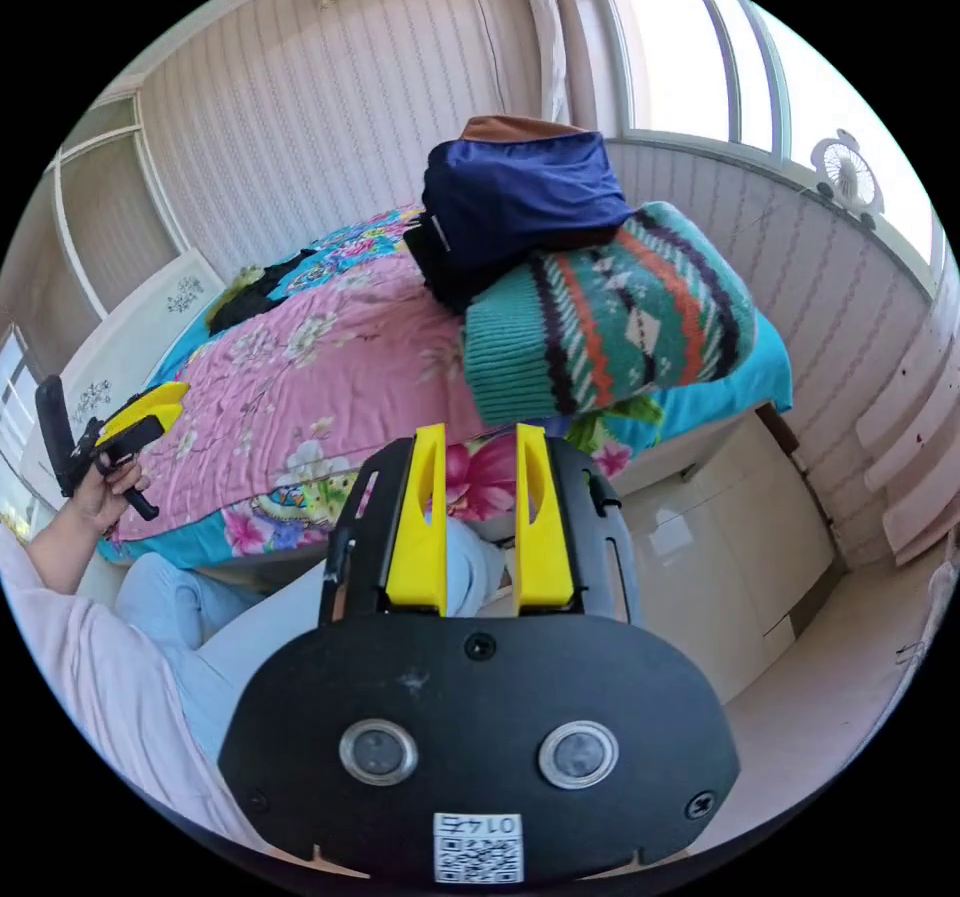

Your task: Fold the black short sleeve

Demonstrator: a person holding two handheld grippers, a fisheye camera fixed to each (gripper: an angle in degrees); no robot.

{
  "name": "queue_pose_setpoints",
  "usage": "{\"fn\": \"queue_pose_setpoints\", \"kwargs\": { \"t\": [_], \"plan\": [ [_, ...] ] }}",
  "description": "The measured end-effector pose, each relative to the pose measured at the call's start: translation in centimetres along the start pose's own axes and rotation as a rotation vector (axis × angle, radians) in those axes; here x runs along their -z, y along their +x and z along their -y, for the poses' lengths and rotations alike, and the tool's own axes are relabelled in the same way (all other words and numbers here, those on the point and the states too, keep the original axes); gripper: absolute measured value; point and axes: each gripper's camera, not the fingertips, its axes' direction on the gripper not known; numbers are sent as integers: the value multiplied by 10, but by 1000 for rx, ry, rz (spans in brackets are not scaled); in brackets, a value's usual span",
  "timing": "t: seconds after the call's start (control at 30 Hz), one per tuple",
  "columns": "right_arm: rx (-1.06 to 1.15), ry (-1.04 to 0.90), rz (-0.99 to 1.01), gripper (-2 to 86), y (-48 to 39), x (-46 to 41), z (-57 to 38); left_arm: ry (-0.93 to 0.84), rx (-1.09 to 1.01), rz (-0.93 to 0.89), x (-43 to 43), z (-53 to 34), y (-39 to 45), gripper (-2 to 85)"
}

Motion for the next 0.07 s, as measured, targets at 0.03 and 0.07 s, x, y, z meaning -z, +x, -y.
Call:
{"fn": "queue_pose_setpoints", "kwargs": {
  "t": [0.03,0.07],
  "plan": [
    [0,10,-11,115,8,6,8,-5,-8,-13,-13,6,2,104],
    [-14,39,-28,125,26,18,25,-17,-15,-40,-40,19,6,106]
  ]
}}
